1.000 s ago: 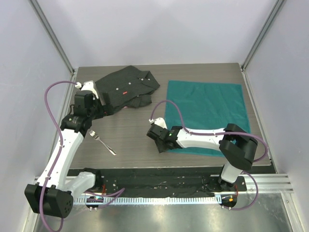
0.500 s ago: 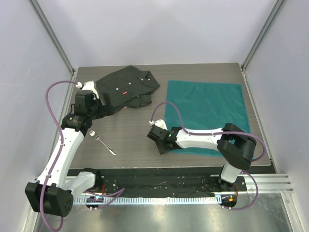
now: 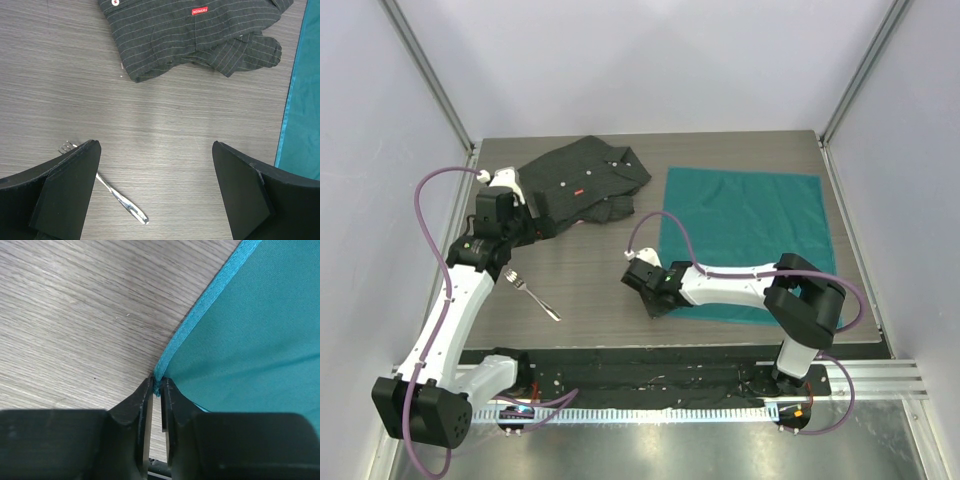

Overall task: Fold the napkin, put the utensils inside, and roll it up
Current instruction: Fold the napkin

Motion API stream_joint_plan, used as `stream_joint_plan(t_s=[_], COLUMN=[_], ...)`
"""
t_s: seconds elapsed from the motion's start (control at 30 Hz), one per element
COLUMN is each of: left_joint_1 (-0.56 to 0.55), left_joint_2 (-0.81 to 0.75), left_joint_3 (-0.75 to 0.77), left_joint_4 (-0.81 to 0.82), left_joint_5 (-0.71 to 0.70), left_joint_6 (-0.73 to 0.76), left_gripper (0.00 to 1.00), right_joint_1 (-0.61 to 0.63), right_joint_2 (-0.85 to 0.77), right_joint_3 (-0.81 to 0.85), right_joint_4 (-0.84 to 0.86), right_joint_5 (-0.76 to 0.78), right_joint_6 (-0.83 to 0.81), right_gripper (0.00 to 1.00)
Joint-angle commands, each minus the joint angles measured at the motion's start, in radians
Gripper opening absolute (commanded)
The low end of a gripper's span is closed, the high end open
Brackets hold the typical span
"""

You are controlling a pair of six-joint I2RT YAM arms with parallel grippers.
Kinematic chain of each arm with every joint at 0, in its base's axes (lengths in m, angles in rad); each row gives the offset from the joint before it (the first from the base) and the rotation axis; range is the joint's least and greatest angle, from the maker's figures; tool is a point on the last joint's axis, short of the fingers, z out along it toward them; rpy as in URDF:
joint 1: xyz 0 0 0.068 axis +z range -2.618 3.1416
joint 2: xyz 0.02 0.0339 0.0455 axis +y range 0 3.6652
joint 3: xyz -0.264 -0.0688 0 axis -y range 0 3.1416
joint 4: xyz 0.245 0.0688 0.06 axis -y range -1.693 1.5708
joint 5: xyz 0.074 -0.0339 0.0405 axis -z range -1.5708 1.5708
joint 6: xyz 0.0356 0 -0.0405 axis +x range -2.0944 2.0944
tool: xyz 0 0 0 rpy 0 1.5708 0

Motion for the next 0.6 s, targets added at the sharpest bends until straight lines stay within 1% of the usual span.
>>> stream_joint_plan(t_s=[0.0, 0.07, 0.13, 0.2, 0.4, 0.47, 0.57], left_joint_1=[0.004, 0.004, 0.004, 0.004, 0.004, 0.004, 0.004], left_joint_2=[0.000, -0.002, 0.001, 0.004, -0.003, -0.008, 0.010], left_joint_3=[0.020, 0.020, 0.022, 0.023, 0.023, 0.032, 0.089], left_joint_4=[0.028, 0.028, 0.025, 0.025, 0.025, 0.032, 0.006], left_joint_5=[0.002, -0.001, -0.010, -0.013, 0.002, 0.028, 0.042], left_joint_6=[0.003, 0.003, 0.006, 0.007, -0.009, -0.025, -0.038], left_gripper=[1.00, 1.00, 1.00, 1.00, 1.00, 1.00, 1.00], right_joint_1=[-0.001, -0.001, 0.000, -0.001, 0.000, 0.002, 0.000], right_joint_2=[0.080, 0.092, 0.112, 0.120, 0.150, 0.163, 0.167], right_joint_3=[-0.033, -0.019, -0.001, 0.024, 0.125, 0.168, 0.226], right_joint_4=[0.010, 0.015, 0.017, 0.027, 0.052, 0.063, 0.073], right_joint_5=[-0.066, -0.084, -0.109, -0.132, -0.184, -0.207, -0.229], right_joint_6=[-0.008, -0.024, -0.038, -0.051, -0.084, -0.089, -0.090], right_gripper=[0.15, 0.11, 0.05, 0.01, 0.01, 0.01, 0.01])
